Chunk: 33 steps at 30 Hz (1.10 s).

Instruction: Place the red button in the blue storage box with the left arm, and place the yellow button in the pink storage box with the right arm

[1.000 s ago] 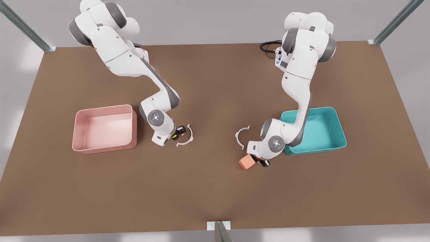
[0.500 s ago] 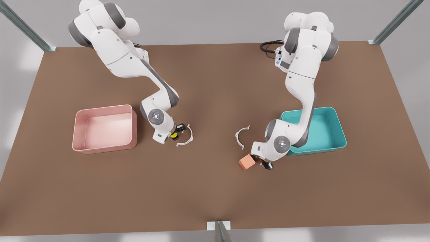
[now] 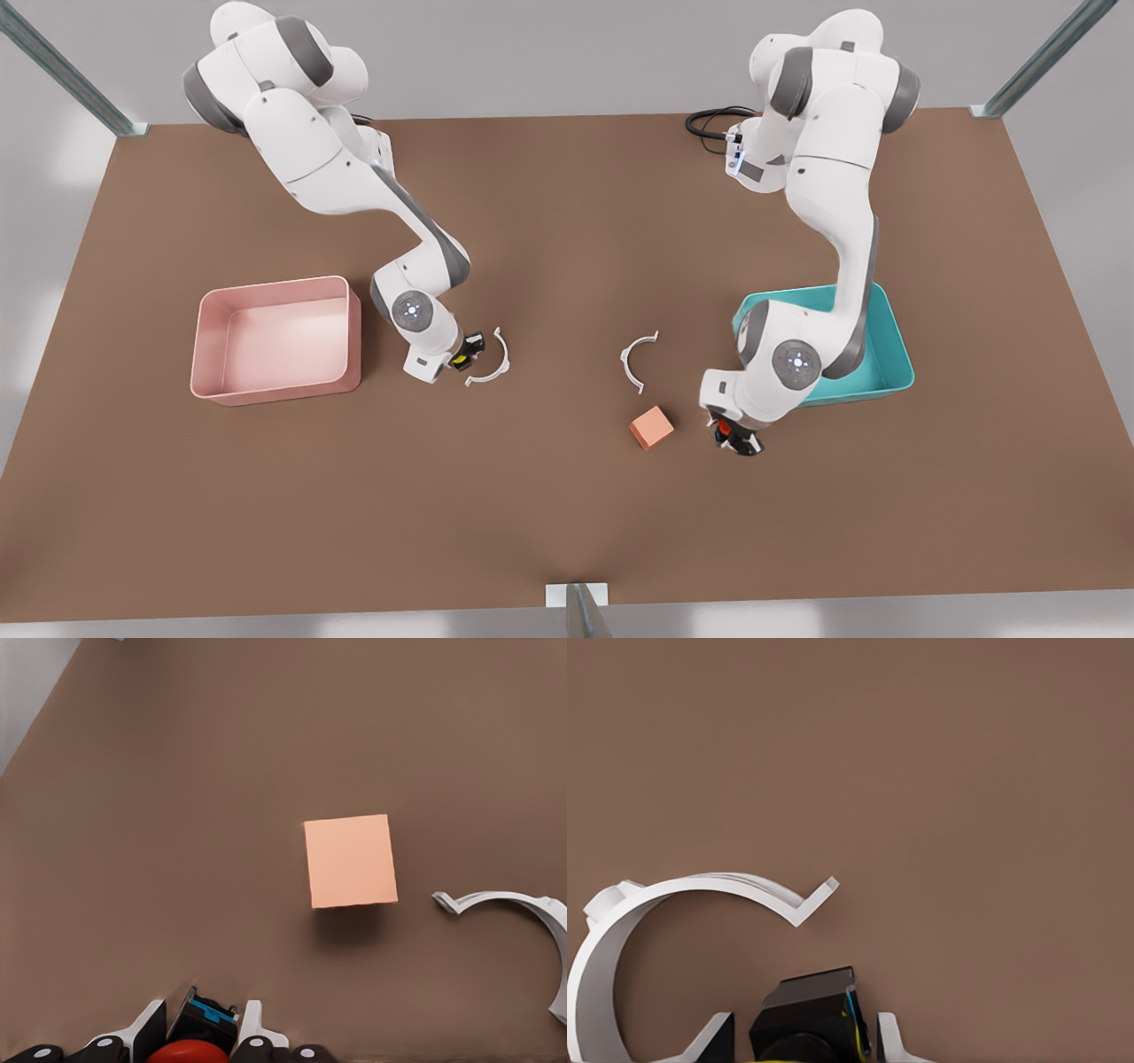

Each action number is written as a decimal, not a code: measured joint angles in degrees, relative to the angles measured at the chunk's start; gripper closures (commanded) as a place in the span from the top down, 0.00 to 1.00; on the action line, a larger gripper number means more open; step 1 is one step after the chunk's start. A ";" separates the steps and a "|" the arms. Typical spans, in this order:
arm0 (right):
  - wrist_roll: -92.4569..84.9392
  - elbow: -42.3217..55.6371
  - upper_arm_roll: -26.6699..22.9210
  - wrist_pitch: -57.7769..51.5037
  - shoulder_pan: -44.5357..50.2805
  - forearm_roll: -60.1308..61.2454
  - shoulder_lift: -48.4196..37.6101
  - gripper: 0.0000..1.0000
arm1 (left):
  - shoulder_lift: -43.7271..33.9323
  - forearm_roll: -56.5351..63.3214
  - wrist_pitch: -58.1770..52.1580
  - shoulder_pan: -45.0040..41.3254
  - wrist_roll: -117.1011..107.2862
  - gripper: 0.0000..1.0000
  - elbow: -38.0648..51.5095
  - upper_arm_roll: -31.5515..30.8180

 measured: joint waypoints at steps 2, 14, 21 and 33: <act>-0.16 0.06 0.04 0.16 -0.01 0.08 0.03 0.49 | -1.65 0.07 -1.54 2.15 1.08 0.53 -0.72 0.04; -0.84 0.48 0.53 -1.01 -4.28 0.29 -8.92 0.49 | -19.40 1.36 -4.72 4.81 10.09 0.54 -26.55 4.53; -1.84 -1.81 0.67 -8.99 -11.34 0.82 -17.01 0.40 | -21.72 1.74 -6.55 4.77 14.90 1.00 -31.01 6.19; -8.95 -12.84 0.89 -17.38 -30.35 1.05 -24.59 0.43 | -23.36 0.12 -17.39 -0.60 -1.47 1.00 -2.78 8.42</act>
